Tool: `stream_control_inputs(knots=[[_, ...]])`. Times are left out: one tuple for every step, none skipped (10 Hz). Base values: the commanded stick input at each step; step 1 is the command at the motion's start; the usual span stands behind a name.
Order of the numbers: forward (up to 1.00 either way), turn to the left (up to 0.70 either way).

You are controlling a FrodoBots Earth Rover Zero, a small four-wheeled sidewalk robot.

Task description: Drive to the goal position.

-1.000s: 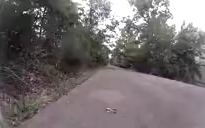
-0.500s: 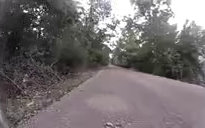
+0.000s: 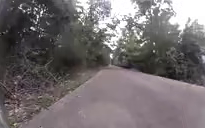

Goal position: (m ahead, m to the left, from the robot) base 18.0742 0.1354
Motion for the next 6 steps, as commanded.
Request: stream_control_inputs(knots=[[0.7, 0.0], [0.7, 0.0], [0.7, -0.01], [0.7, -0.01], [0.7, 0.0], [0.7, -0.02]])
